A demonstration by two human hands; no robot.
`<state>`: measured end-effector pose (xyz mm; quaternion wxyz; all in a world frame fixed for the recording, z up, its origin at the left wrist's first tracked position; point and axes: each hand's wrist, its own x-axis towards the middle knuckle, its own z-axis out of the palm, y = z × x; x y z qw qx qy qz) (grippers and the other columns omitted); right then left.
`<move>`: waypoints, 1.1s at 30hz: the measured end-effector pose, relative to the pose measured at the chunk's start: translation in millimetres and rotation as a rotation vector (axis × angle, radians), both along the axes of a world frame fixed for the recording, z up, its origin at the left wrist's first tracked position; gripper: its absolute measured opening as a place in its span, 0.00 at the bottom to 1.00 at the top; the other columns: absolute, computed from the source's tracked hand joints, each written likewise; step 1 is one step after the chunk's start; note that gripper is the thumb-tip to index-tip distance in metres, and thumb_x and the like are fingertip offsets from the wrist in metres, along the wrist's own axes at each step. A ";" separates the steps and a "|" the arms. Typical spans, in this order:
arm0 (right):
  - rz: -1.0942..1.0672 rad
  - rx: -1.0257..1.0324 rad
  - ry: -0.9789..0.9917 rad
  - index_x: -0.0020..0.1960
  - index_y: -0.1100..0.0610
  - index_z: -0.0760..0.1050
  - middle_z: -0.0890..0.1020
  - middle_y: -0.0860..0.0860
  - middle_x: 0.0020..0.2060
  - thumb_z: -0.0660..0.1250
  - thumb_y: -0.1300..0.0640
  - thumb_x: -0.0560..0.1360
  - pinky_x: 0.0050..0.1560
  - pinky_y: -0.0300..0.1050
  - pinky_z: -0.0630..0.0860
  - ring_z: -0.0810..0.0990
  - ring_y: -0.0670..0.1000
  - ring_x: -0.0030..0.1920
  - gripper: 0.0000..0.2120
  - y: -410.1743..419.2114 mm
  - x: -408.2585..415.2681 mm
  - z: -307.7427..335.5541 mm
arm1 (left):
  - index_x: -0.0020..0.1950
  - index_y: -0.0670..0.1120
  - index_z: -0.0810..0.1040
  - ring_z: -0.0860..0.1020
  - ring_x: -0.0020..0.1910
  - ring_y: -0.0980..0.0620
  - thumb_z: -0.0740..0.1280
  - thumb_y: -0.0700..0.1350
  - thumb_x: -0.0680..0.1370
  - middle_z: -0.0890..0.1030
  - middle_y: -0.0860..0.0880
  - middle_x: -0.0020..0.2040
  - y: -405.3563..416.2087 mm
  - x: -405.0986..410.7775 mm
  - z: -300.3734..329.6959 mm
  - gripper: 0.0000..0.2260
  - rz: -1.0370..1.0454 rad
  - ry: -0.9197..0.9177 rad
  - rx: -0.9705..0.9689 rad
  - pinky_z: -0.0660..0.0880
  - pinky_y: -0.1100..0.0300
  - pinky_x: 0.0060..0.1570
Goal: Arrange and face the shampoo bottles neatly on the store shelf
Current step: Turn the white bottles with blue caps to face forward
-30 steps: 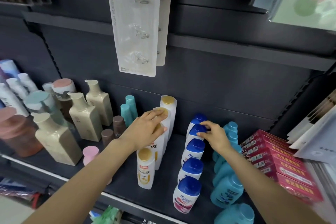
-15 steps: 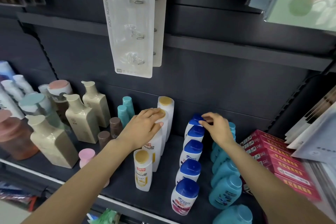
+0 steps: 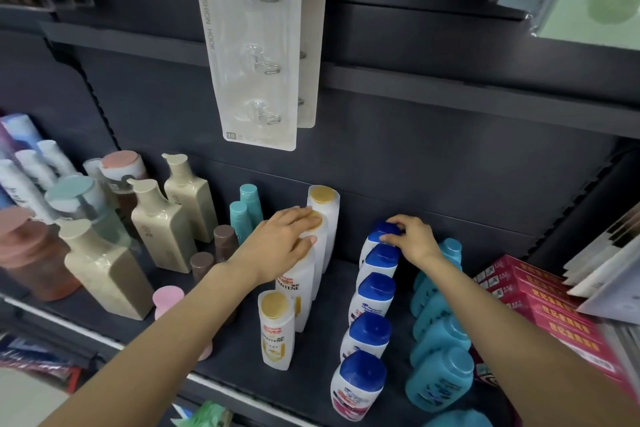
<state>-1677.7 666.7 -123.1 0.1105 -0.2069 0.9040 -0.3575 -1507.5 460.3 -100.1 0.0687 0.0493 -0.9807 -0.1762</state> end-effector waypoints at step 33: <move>-0.225 -1.203 -0.320 0.65 0.65 0.71 0.79 0.60 0.58 0.63 0.62 0.78 0.58 0.46 0.77 0.79 0.53 0.55 0.17 60.3 96.0 113.6 | 0.65 0.45 0.71 0.82 0.51 0.51 0.67 0.49 0.76 0.82 0.45 0.55 63.1 14.5 60.8 0.18 0.049 -0.100 1.204 0.78 0.64 0.42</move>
